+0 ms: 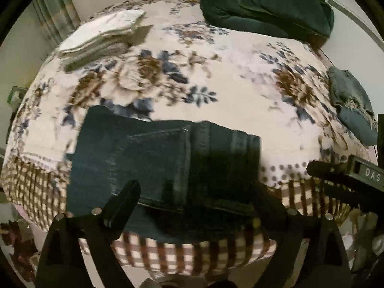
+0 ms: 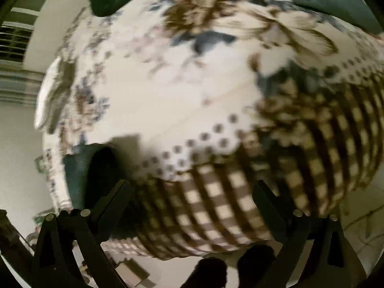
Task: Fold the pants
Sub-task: 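Grasp the waistband with the left gripper and fold it over the folded legs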
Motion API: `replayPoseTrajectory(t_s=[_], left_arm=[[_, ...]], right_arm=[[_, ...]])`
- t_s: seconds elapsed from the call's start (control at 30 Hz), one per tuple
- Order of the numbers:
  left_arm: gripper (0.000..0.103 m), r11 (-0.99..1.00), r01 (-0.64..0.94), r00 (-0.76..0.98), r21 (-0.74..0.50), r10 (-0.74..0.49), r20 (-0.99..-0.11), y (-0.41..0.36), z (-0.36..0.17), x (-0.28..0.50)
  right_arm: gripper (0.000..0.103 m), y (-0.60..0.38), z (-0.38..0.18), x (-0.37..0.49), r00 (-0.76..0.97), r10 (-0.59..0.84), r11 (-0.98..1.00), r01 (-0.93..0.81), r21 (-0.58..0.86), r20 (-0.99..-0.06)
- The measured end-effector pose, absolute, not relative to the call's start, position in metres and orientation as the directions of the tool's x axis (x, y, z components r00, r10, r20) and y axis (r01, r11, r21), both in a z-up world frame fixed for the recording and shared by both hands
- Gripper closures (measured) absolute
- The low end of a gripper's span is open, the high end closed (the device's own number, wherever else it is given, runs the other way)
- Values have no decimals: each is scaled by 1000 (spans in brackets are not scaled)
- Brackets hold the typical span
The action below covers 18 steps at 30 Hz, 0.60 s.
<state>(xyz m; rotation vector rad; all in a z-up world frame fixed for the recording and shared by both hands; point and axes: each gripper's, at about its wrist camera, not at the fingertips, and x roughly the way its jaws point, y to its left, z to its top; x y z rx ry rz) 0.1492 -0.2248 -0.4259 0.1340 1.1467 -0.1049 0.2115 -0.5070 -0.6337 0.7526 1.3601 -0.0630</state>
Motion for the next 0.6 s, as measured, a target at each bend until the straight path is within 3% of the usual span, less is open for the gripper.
replayPoseTrajectory(t_s=[0.2, 0.47, 0.53, 0.57, 0.6], left_arm=[[11, 982, 56, 433, 179, 137, -891, -174, -419, 167], [11, 980, -111, 334, 168, 196, -922, -78, -446, 189], [11, 978, -142, 308, 154, 192, -932, -58, -453, 191], [11, 977, -151, 300, 153, 193, -934, -52, -455, 190], [11, 975, -159, 293, 153, 195, -936, -45, -457, 191]], right_arm=[[1, -466, -644, 242, 241, 491, 728, 415, 546, -837], [1, -404, -709, 282, 133, 666, 642, 400, 654, -734], [5, -400, -720, 280, 167, 693, 588, 432, 684, -701], [35, -400, -720, 279, 187, 710, 557, 441, 704, -679], [73, -399, -718, 279, 199, 726, 534, 441, 722, -658]])
